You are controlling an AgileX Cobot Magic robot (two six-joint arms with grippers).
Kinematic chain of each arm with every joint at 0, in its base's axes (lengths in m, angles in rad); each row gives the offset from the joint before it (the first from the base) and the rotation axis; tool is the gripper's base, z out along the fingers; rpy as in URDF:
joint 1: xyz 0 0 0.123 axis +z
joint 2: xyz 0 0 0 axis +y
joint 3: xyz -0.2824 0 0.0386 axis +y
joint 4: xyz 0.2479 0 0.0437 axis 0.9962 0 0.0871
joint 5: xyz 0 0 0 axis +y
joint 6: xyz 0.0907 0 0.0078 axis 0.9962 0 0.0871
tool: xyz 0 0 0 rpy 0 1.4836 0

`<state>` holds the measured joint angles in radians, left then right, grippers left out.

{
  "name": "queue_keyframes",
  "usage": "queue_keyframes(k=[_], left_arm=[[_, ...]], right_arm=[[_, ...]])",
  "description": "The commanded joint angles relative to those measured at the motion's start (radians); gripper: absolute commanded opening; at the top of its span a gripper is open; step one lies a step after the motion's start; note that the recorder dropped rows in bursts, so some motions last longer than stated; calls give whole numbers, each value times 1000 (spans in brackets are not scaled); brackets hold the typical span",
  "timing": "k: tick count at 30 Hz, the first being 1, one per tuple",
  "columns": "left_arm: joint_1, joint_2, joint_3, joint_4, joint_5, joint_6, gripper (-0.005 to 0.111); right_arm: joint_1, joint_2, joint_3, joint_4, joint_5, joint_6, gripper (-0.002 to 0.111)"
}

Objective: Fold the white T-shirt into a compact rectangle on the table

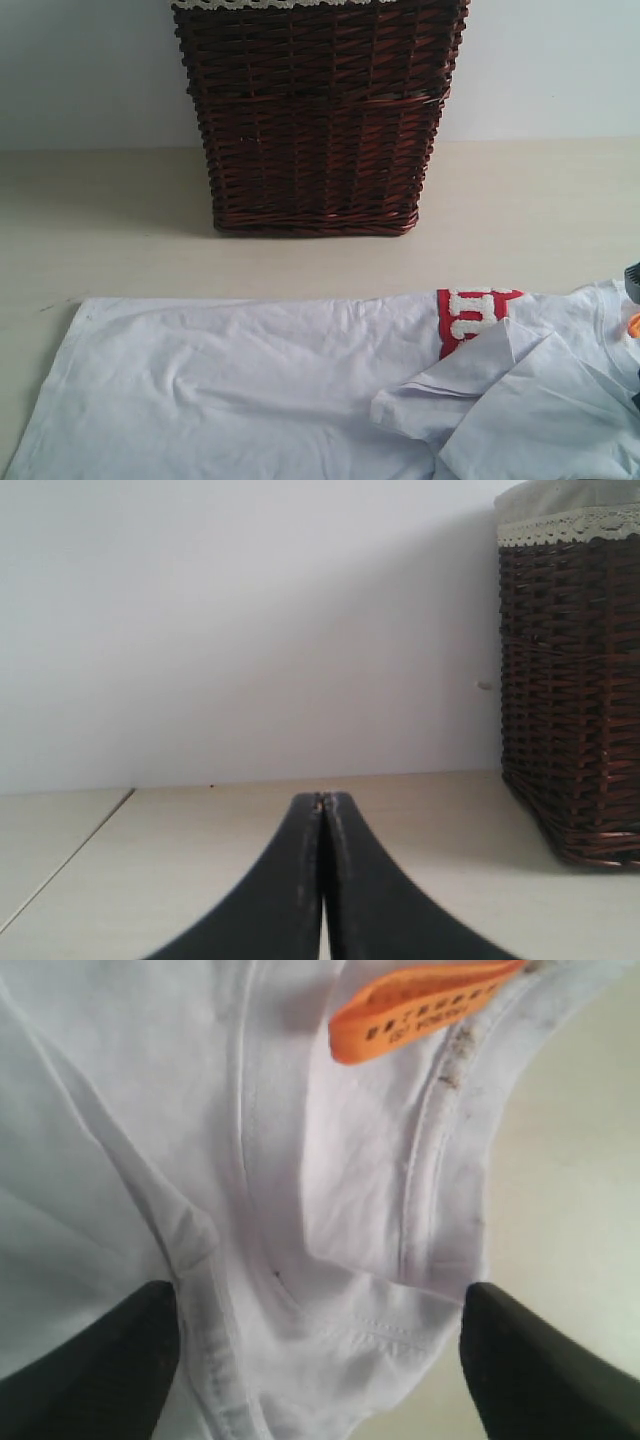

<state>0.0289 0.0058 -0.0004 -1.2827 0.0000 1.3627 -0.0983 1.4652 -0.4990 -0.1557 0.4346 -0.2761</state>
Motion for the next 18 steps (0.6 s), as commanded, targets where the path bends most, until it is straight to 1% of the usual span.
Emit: queue_keyframes(k=[1, 4, 18], left_arm=[[2, -6, 0, -7, 0, -6, 0], [2, -6, 0, -7, 0, -6, 0], [2, -6, 0, -7, 0, -6, 0]], right_arm=[[-10, 52, 3, -96, -38, 85, 75], [-10, 84, 3, -138, -50, 131, 75], [-10, 155, 3, -139, -97, 150, 75]])
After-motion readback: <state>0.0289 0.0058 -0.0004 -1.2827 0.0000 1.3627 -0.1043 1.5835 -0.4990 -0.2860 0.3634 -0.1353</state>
